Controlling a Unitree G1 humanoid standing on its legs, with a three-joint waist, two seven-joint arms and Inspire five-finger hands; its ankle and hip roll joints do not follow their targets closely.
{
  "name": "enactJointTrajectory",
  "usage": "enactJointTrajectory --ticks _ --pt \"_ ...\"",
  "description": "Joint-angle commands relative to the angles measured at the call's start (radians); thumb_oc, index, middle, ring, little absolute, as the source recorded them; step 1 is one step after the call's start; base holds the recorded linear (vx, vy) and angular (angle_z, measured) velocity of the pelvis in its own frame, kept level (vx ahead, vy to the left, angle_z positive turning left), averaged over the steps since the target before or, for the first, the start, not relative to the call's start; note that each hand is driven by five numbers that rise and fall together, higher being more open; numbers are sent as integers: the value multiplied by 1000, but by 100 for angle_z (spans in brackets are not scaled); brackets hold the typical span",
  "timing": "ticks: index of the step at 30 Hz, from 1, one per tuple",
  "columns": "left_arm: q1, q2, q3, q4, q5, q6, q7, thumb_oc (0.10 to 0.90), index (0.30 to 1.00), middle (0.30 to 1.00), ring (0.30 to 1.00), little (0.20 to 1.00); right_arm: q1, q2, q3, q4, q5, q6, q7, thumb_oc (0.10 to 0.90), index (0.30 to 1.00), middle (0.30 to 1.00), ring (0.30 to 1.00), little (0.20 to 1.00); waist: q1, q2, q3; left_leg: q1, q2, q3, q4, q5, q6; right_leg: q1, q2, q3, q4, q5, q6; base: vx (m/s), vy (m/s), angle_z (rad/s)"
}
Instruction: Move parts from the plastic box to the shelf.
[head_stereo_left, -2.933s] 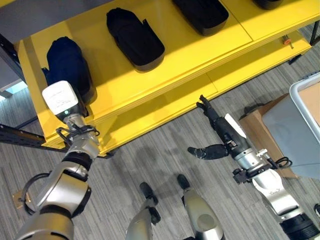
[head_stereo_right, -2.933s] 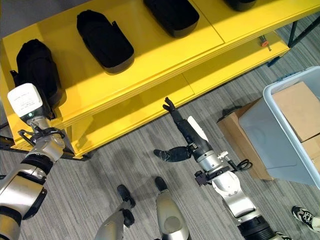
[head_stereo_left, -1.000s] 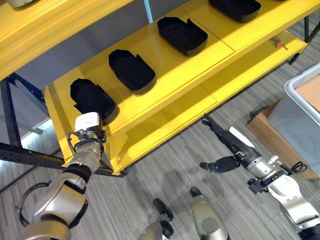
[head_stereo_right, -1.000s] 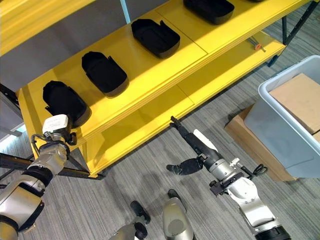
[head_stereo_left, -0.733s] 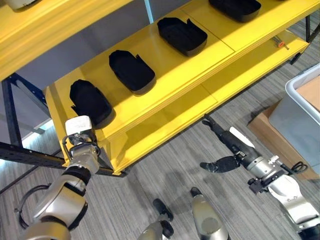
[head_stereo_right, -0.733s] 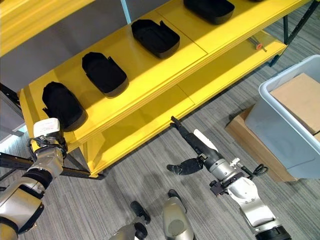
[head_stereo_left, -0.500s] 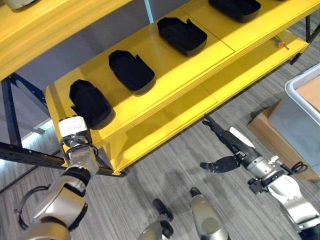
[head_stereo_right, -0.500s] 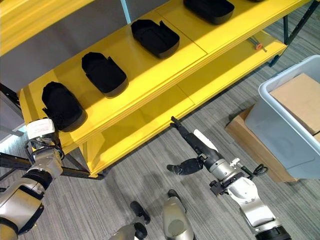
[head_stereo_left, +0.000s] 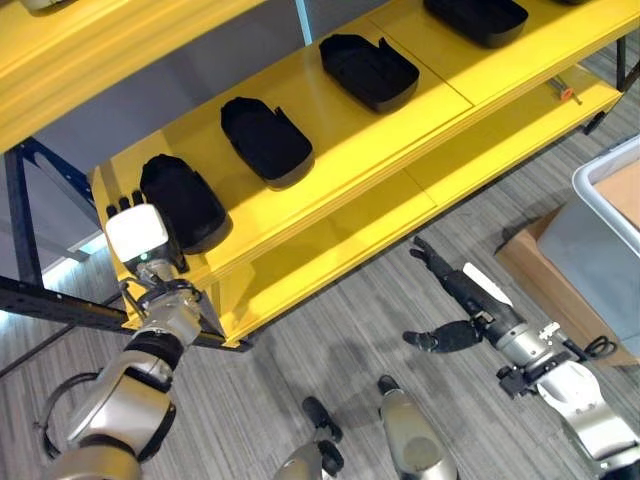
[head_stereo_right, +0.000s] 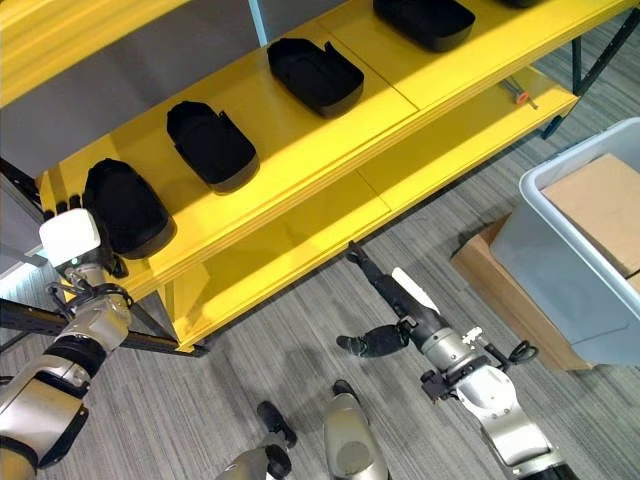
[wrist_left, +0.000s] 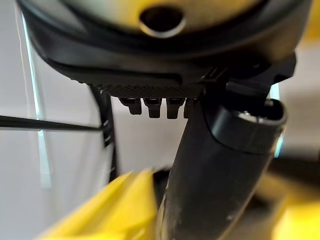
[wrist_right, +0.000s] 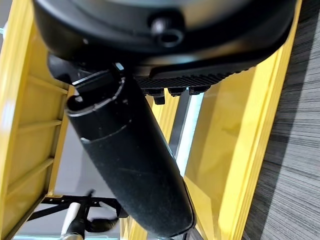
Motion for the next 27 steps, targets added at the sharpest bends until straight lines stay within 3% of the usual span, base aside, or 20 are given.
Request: enactJointTrajectory --ticks 1,5,7,10,13,14,15,18,20,22,23,27 --pt "16 35 89 -87 11 -84 176 900 1000 1000 1000 1000 -37 74 -36 -155 -5 -162 -32 900 1000 1000 1000 1000 -11 -52 -71 118 37 -31 151 -148 -45 121 -43 -72 -259 85 43 -7 -93 6" --pt "220 -4 106 -378 -2 -162 145 900 1000 1000 1000 1000 -15 109 -29 -164 -3 -148 -64 900 1000 1000 1000 1000 52 -70 -97 125 32 -69 127 -155 -37 152 -53 -101 -282 92 46 -17 -104 17" --pt "356 -34 117 -629 75 -194 62 900 1000 1000 1000 1000 -3 128 -24 -184 -9 -133 -99 900 1000 1000 1000 1000 105 -78 -113 133 21 -108 103 -169 -29 183 -62 -131 -302 94 49 -48 -82 36" --pt "452 -38 130 -797 134 -249 -5 900 1000 1000 1000 1000 7 129 -23 -203 -9 -122 -132 900 1000 1000 1000 1000 147 -82 -123 140 15 -136 77 -165 -29 208 -69 -159 -317 97 50 -50 -42 38" --pt "524 -38 161 -897 69 -381 -148 900 1000 1000 1000 1000 13 128 -18 -208 -20 -118 -144 900 1000 1000 1000 1000 184 -84 -138 145 10 -164 56 -155 -30 231 -76 -187 -335 100 53 -66 -18 38" --pt "593 -51 158 -980 -104 -509 -397 900 1000 1000 1000 1000 14 120 -10 -213 -53 -110 -160 900 1000 1000 1000 1000 218 -84 -145 154 5 -188 36 -149 -31 259 -81 -214 -350 101 54 -117 7 67" --pt "631 -61 140 -1021 -254 -574 -593 900 1000 1000 1000 1000 9 112 -1 -216 -87 -109 -171 900 1000 1000 1000 1000 240 -86 -155 153 2 -204 22 -139 -32 271 -85 -234 -364 110 56 -130 14 53" --pt "673 -62 104 -1062 -534 -603 -913 900 1000 1000 1000 1000 -28 82 9 -195 -113 -93 -171 900 1000 1000 1000 1000 271 -86 -169 162 -3 -223 2 -131 -32 295 -91 -259 -383 119 63 -83 30 32" --pt "680 -54 95 -1064 -602 -604 -954 900 1000 1000 1000 1000 -46 69 15 -178 -114 -100 -172 900 1000 1000 1000 1000 275 -87 -172 167 -4 -227 -3 -129 -32 302 -93 -265 -388 121 65 -31 24 26" --pt "714 -51 86 -1024 -895 -588 -1122 900 1000 1000 1000 1000 -120 18 45 -97 -157 -113 -139 900 1000 1000 1000 1000 312 -91 -192 181 -8 -246 -22 -124 -31 331 -101 -290 -404 127 69 -59 56 22" --pt "771 -58 107 -1008 -1058 -532 -1257 900 1000 1000 1000 1000 -162 -30 74 -47 -224 -107 -128 900 1000 1000 1000 1000 346 -101 -203 188 -10 -261 -29 -122 -27 349 -105 -309 -410 128 69 -46 38 32" --pt "828 -65 129 -1008 -1192 -517 -1321 900 1000 1000 1000 1000 -217 -72 107 8 -305 -114 -101 900 1000 1000 1000 1000 385 -114 -209 194 -10 -274 -35 -122 -24 366 -108 -329 -412 126 67 -6 4 32"
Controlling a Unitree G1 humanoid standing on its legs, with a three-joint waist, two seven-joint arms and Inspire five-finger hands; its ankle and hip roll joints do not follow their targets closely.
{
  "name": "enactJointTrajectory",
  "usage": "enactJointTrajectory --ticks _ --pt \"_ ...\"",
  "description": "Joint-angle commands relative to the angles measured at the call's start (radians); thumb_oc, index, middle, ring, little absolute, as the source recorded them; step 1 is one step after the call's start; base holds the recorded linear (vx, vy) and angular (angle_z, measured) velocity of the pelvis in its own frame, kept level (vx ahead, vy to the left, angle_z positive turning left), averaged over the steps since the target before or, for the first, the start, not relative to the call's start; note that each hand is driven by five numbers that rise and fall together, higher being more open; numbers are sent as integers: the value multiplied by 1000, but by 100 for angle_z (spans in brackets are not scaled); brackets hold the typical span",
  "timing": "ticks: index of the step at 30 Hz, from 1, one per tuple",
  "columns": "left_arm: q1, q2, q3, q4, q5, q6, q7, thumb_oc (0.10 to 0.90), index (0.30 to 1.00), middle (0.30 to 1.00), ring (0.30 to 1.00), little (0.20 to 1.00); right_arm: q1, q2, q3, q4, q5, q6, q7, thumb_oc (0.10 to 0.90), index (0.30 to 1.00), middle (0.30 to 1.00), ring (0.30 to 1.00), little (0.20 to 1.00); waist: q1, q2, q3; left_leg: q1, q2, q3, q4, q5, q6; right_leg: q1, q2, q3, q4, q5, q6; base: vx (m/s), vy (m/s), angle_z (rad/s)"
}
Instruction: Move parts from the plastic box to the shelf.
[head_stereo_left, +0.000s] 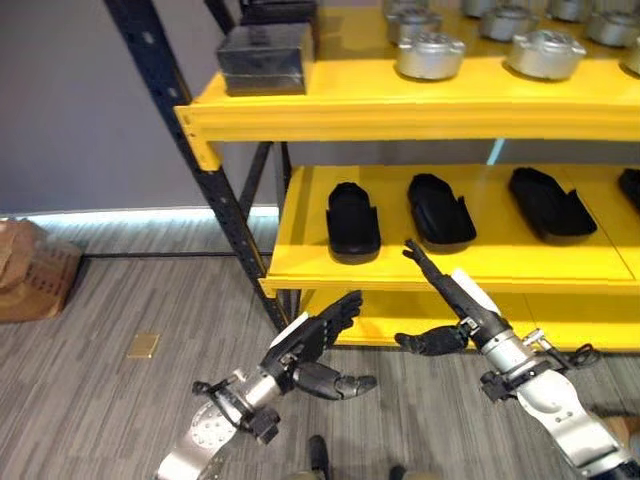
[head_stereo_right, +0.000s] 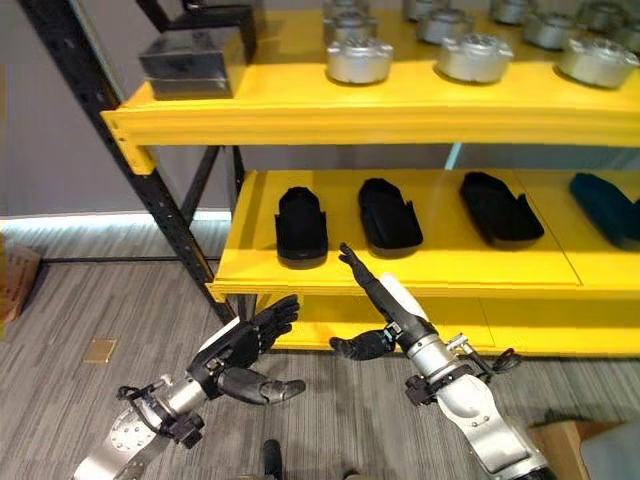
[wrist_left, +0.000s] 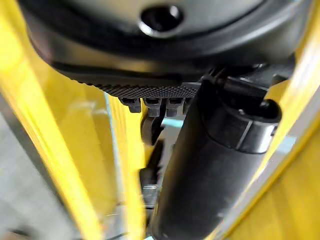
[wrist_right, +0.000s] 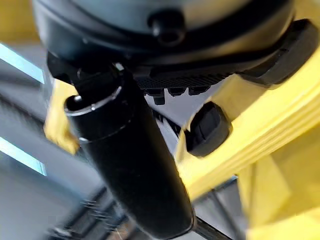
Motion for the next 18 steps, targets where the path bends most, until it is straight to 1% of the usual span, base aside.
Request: enactJointTrajectory --ticks 1,2,3,4,5,7,8,9,10,11,12,14,16,17,18 --pt "-87 -3 76 -74 -183 -78 -105 900 1000 1000 1000 1000 -137 -2 11 -44 -65 -99 -5 900 1000 1000 1000 1000 19 -46 -15 95 49 -26 38 -123 -60 39 -47 -55 -142 117 48 12 -11 26" --pt "-73 -11 89 -73 -219 -105 -124 900 1000 1000 1000 1000 -156 -15 21 -34 -78 -81 -11 900 1000 1000 1000 1000 34 -53 -16 98 49 -30 34 -123 -58 46 -49 -64 -144 118 47 24 -39 31" --pt "-43 -31 118 -79 -233 -138 -132 900 1000 1000 1000 1000 -214 -16 56 36 -130 -67 -17 900 1000 1000 1000 1000 70 -70 -14 103 48 -39 28 -123 -55 60 -52 -81 -148 120 46 23 -39 34" --pt "-42 -32 120 -79 -228 -139 -127 900 1000 1000 1000 1000 -217 -15 59 41 -136 -66 -16 900 1000 1000 1000 1000 71 -71 -13 103 48 -39 28 -123 -55 61 -52 -82 -149 120 46 28 -50 34" --pt "-41 -35 122 -73 -202 -158 -97 900 1000 1000 1000 1000 -238 -18 72 57 -147 -56 -6 900 1000 1000 1000 1000 81 -76 -12 106 48 -42 24 -122 -54 66 -52 -88 -151 122 46 27 -37 18" --pt "-31 -49 135 -72 -259 -125 -84 900 1000 1000 1000 1000 -270 -21 93 86 -177 -27 15 900 1000 1000 1000 1000 99 -84 -9 107 49 -47 21 -121 -55 73 -52 -98 -153 122 45 41 -53 14" --pt "-12 -69 158 -78 -317 -68 -88 900 1000 1000 1000 1000 -283 -26 115 109 -214 -22 30 900 1000 1000 1000 1000 113 -92 -5 110 50 -51 15 -118 -54 79 -53 -108 -156 125 46 59 -75 16" --pt "4 -86 170 -71 -344 -30 -103 900 1000 1000 1000 1000 -300 -33 133 139 -226 -30 22 900 1000 1000 1000 1000 126 -99 -2 109 52 -55 13 -115 -54 83 -53 -118 -159 127 46 52 -64 13" --pt "5 -87 171 -71 -350 -22 -103 900 1000 1000 1000 1000 -302 -33 134 142 -230 -30 21 900 1000 1000 1000 1000 126 -100 -1 109 53 -56 13 -114 -54 84 -53 -118 -159 127 46 33 -47 7" --pt "10 -91 173 -69 -375 1 -113 900 1000 1000 1000 1000 -310 -36 139 154 -239 -33 17 900 1000 1000 1000 1000 131 -102 1 109 53 -56 13 -114 -54 85 -53 -121 -160 128 46 28 -35 6" --pt "24 -107 198 -70 -422 6 -90 900 1000 1000 1000 1000 -341 -42 163 189 -254 -46 29 900 1000 1000 1000 1000 143 -107 7 104 54 -60 15 -113 -54 83 -55 -127 -158 129 47 29 -35 3" --pt "28 -111 216 -71 -400 -20 -76 900 1000 1000 1000 1000 -345 -42 168 191 -271 -46 35 900 1000 1000 1000 1000 147 -108 11 99 55 -63 18 -112 -54 80 -56 -128 -155 129 48 13 -18 1" --pt "33 -113 244 -74 -364 -30 -50 900 1000 1000 1000 1000 -347 -44 171 191 -282 -38 34 900 1000 1000 1000 1000 154 -112 17 95 55 -68 18 -109 -55 79 -55 -130 -154 129 46 29 -40 4" --pt "35 -115 250 -76 -369 -24 -47 900 1000 1000 1000 1000 -346 -45 171 190 -283 -33 34 900 1000 1000 1000 1000 156 -113 18 94 55 -69 18 -109 -55 79 -55 -131 -154 129 46 49 -54 6" --pt "44 -120 266 -79 -379 1 -58 900 1000 1000 1000 1000 -340 -45 171 189 -295 -20 26 900 1000 1000 1000 1000 161 -116 20 94 55 -70 18 -110 -56 81 -54 -133 -156 129 47 43 -44 4"
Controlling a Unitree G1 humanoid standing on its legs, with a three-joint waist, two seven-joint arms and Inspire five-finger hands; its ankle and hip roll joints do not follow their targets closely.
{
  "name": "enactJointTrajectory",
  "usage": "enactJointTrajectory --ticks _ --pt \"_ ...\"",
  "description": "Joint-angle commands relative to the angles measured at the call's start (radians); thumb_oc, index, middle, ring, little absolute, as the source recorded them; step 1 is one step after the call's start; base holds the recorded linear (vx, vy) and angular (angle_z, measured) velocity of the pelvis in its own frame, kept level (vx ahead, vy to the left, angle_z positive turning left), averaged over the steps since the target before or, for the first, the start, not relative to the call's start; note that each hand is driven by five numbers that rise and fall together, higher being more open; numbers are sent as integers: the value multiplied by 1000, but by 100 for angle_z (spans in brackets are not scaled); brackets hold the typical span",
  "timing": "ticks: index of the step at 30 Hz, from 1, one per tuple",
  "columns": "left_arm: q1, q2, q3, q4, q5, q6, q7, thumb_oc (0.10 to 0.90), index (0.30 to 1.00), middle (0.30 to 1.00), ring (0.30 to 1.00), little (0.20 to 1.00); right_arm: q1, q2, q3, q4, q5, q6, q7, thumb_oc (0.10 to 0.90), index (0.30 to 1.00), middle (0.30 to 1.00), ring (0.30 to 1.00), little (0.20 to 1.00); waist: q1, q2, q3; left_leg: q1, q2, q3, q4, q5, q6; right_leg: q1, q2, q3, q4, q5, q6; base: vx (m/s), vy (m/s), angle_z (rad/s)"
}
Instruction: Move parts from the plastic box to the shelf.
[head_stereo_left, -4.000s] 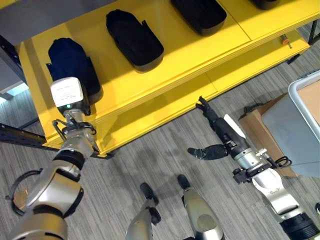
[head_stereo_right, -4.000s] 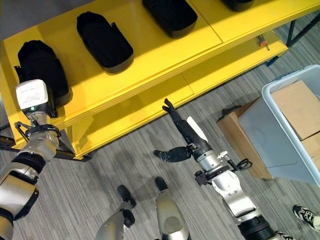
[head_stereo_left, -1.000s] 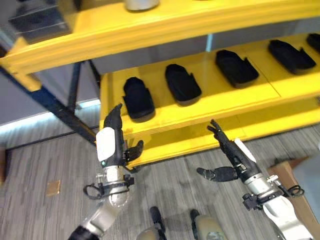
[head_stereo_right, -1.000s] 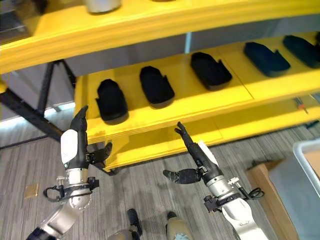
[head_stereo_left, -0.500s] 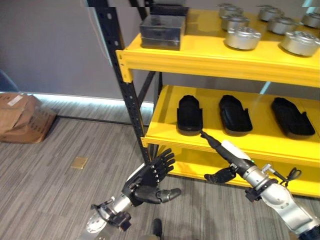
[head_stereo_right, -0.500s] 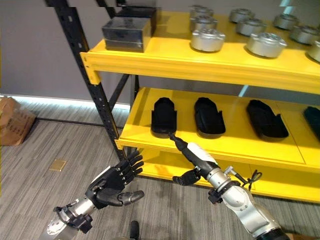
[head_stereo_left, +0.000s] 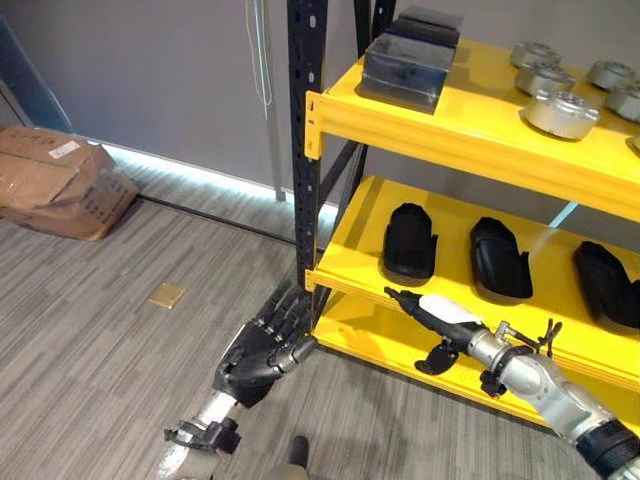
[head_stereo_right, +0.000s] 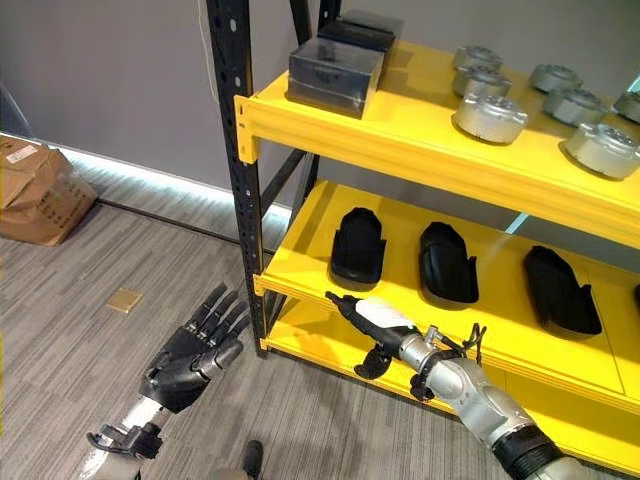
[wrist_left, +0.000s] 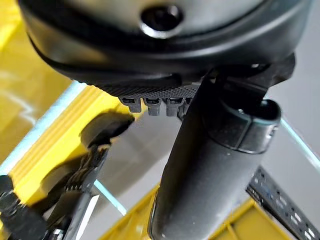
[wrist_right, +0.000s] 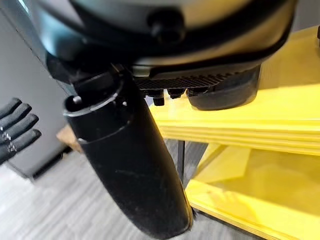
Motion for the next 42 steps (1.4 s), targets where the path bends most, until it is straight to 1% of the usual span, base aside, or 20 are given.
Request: enactJointTrajectory --ticks 1,3,5,6,11,12,14,17,21,25,30,31,35,42 --pt "-66 -28 65 -97 -7 -36 -28 900 1000 1000 1000 1000 -138 -50 -18 -49 -30 -18 -59 900 1000 1000 1000 1000 27 -1 16 81 85 0 20 -108 -51 -63 -57 -46 35 63 38 45 -49 3" --pt "-60 -30 76 -108 37 -28 -46 900 1000 1000 1000 1000 -139 -41 -10 -20 -92 7 -107 900 1000 1000 1000 1000 35 -9 22 72 86 -2 25 -108 -50 -68 -55 -49 37 64 36 41 -76 0" --pt "-60 -29 75 -109 46 -26 -48 900 1000 1000 1000 1000 -145 -39 -6 -7 -111 17 -120 900 1000 1000 1000 1000 37 -11 24 68 86 -1 29 -109 -50 -71 -55 -49 39 64 36 17 -64 4" --pt "-65 -23 73 -110 50 -19 -48 900 1000 1000 1000 1000 -158 -38 -1 18 -141 29 -148 900 1000 1000 1000 1000 40 -13 30 62 89 0 33 -110 -50 -77 -53 -50 41 65 35 4 -59 7" --pt "-84 -12 71 -111 38 2 -56 900 1000 1000 1000 1000 -197 -29 18 73 -167 64 -169 900 1000 1000 1000 1000 46 -18 47 45 96 3 51 -114 -50 -89 -50 -49 49 66 36 14 -64 -2" --pt "-85 -11 73 -113 36 6 -56 900 1000 1000 1000 1000 -201 -28 20 81 -176 68 -177 900 1000 1000 1000 1000 47 -18 50 44 97 2 53 -115 -50 -90 -50 -49 51 66 36 53 -63 0" --pt "-88 -4 77 -118 33 20 -69 900 1000 1000 1000 1000 -217 -23 25 113 -214 102 -209 900 1000 1000 1000 1000 51 -16 58 39 99 2 62 -117 -49 -95 -49 -48 56 67 36 69 -54 -2" --pt "-95 6 73 -122 36 30 -69 900 1000 1000 1000 1000 -245 -17 34 157 -239 127 -232 900 1000 1000 1000 1000 56 -11 70 27 100 -1 71 -119 -48 -106 -48 -45 64 65 36 27 -39 0" --pt "-102 11 69 -122 33 36 -74 900 1000 1000 1000 1000 -267 -17 35 179 -230 150 -242 900 1000 1000 1000 1000 58 -6 80 21 99 -5 76 -121 -45 -110 -48 -42 70 62 35 11 -15 1" --pt "-105 13 69 -132 40 55 -68 900 1000 1000 1000 1000 -277 -10 38 198 -230 151 -221 900 1000 1000 1000 1000 62 1 91 13 98 -13 88 -123 -45 -116 -49 -39 81 58 34 45 -29 2" --pt "-119 22 70 -129 43 80 -74 900 1000 1000 1000 1000 -311 0 62 260 -225 170 -235 900 1000 1000 1000 1000 71 12 109 2 97 -26 100 -125 -42 -125 -49 -36 100 51 33 39 -51 5" --pt "-132 30 68 -133 40 95 -70 900 1000 1000 1000 1000 -338 3 73 290 -218 172 -232 900 1000 1000 1000 1000 78 17 122 -10 94 -35 110 -127 -41 -131 -49 -37 110 46 32 4 -61 2" --pt "-135 32 67 -135 51 110 -73 900 1000 1000 1000 1000 -365 9 88 333 -216 204 -228 900 1000 1000 1000 1000 88 23 139 -22 93 -48 121 -126 -41 -137 -48 -38 125 40 29 23 -64 4" --pt "-144 45 74 -138 49 135 -85 900 1000 1000 1000 1000 -406 12 105 419 -195 220 -252 900 1000 1000 1000 1000 105 31 163 -41 91 -65 132 -123 -41 -147 -42 -44 141 33 26 9 -60 5"
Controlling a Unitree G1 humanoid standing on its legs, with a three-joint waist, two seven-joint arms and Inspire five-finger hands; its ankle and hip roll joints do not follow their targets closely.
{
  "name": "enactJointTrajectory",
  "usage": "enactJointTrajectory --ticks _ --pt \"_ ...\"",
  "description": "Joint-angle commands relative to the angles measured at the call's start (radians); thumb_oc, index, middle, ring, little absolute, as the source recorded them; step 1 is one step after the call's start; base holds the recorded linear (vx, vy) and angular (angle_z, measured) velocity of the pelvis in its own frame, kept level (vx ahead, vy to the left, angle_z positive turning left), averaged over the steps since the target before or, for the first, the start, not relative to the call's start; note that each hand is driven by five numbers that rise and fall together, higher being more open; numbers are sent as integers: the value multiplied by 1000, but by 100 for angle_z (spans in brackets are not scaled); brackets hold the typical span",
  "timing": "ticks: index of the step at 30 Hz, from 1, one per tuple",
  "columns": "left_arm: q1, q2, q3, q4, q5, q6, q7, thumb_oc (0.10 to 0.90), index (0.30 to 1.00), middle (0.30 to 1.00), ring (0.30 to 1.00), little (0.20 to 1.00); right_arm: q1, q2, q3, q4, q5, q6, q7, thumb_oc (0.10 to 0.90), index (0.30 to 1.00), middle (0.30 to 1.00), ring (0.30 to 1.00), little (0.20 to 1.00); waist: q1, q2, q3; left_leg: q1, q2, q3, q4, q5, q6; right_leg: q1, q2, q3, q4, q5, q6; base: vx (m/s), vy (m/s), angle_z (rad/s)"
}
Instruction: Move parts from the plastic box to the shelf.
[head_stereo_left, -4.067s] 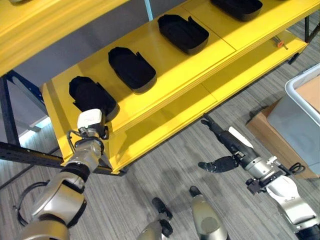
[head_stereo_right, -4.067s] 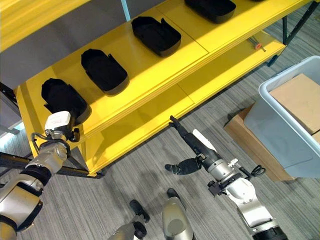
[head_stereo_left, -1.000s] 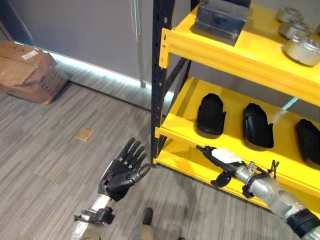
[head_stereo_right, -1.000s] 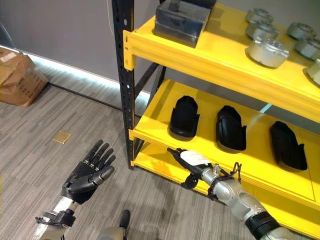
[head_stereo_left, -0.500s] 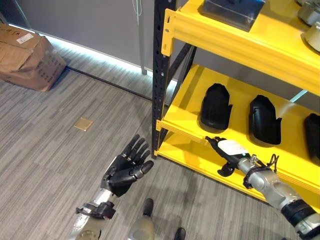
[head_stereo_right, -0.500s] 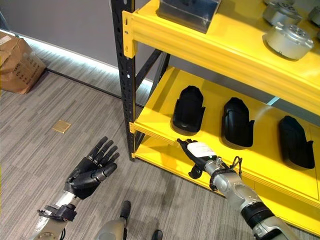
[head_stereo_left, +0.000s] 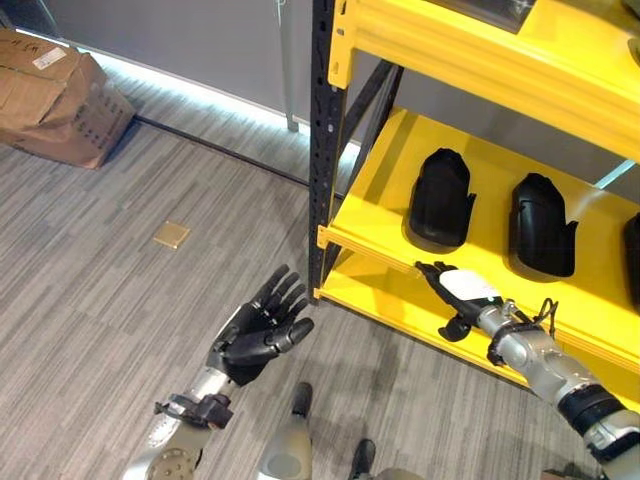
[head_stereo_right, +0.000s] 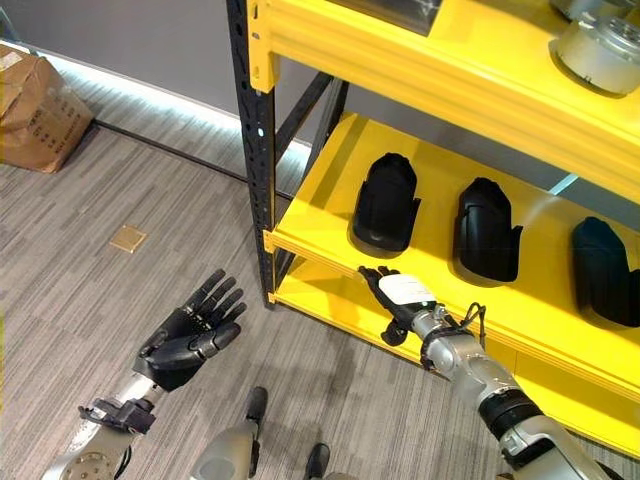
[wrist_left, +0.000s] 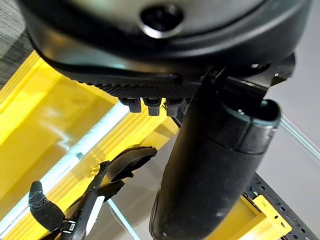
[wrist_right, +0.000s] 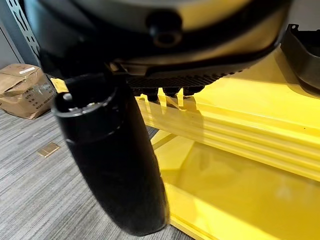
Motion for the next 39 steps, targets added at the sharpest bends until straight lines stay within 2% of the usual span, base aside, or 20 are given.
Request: enactJointTrajectory --ticks 1,16,22,26,29,36,37,39 --pt "-43 29 -15 -134 4 -31 -81 900 1000 1000 1000 1000 -184 -33 37 101 32 72 -43 900 1000 1000 1000 1000 58 31 -27 25 86 -24 90 -116 -32 -105 -53 -19 123 28 29 5 -63 3" --pt "-59 60 -12 -145 12 5 -100 900 1000 1000 1000 1000 -284 -29 33 269 109 111 -58 900 1000 1000 1000 1000 92 58 17 -12 79 -71 115 -107 -38 -124 -38 -37 174 0 17 1 -71 1" --pt "-43 58 -13 -156 8 -8 -121 900 1000 1000 1000 1000 -286 -37 -1 216 122 57 -60 900 1000 1000 1000 1000 85 69 24 -13 77 -78 115 -103 -38 -128 -36 -31 178 -2 13 -8 -4 4" --pt "-17 54 -6 -168 3 -19 -129 900 1000 1000 1000 1000 -227 -46 -27 62 110 41 -50 900 1000 1000 1000 1000 68 65 15 -7 81 -69 115 -100 -36 -130 -36 -20 180 0 16 -2 12 -11" --pt "6 43 1 -169 1 -30 -129 900 1000 1000 1000 1000 -147 -45 -67 -98 58 -2 -68 900 1000 1000 1000 1000 46 60 3 6 87 -57 117 -101 -34 -124 -37 -4 180 1 21 22 18 6" --pt "58 18 14 -175 -2 -50 -121 900 1000 1000 1000 1000 39 -44 -180 -407 5 -65 -47 900 1000 1000 1000 1000 -2 59 -32 41 97 -31 116 -104 -30 -109 -40 30 179 3 30 41 40 -11" --pt "76 5 14 -181 -3 -50 -114 900 1000 1000 1000 1000 105 -55 -218 -495 1 -80 -28 900 1000 1000 1000 1000 -18 63 -50 60 102 -20 113 -105 -30 -98 -41 43 176 3 34 66 55 -1" --pt "81 2 14 -182 -6 -47 -112 900 1000 1000 1000 1000 124 -57 -230 -516 7 -84 -28 900 1000 1000 1000 1000 -22 63 -56 66 104 -17 112 -105 -30 -94 -42 47 175 3 35 68 37 -3"
